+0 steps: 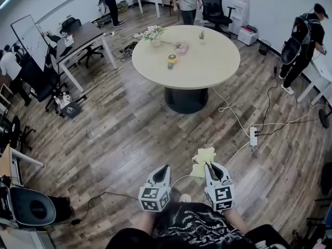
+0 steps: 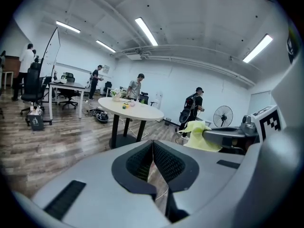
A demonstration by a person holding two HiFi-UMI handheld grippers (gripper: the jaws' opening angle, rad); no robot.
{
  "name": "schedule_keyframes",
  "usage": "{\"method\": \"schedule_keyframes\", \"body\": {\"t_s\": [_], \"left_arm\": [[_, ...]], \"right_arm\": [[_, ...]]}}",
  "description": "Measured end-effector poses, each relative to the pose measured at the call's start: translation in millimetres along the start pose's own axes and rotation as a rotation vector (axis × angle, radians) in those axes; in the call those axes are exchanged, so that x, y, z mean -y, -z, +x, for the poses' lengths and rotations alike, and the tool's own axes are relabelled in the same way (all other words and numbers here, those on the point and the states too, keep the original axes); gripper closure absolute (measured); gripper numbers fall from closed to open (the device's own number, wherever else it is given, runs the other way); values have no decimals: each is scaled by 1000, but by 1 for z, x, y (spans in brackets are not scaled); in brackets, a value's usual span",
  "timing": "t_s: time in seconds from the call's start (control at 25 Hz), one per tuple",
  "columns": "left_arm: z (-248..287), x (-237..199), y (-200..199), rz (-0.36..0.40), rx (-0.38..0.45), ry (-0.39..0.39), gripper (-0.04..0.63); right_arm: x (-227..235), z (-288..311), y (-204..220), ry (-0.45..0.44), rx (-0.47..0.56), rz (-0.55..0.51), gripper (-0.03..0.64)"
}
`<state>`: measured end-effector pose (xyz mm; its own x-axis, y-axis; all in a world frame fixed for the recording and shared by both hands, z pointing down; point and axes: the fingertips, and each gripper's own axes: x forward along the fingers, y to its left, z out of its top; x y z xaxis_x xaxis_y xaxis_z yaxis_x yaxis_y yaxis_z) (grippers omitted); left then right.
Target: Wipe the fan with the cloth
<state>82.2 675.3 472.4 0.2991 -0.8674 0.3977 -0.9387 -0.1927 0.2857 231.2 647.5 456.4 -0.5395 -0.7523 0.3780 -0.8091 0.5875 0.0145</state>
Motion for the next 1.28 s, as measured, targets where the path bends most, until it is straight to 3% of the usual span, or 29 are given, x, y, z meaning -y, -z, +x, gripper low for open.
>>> {"method": "schedule_keyframes", "body": {"t_s": [0.32, 0.72, 0.92, 1.28], "left_arm": [[36, -24, -14, 12, 0, 5, 574], [126, -120, -82, 34, -20, 49, 574], [168, -167, -126, 74, -34, 117, 574], [235, -221, -165, 128, -70, 218, 574]], "right_arm": [[8, 40, -8, 22, 4, 11, 586], [24, 158, -56, 118, -20, 39, 586], [21, 217, -89, 191, -23, 62, 586], [20, 291, -111, 275, -28, 116, 586]]}}
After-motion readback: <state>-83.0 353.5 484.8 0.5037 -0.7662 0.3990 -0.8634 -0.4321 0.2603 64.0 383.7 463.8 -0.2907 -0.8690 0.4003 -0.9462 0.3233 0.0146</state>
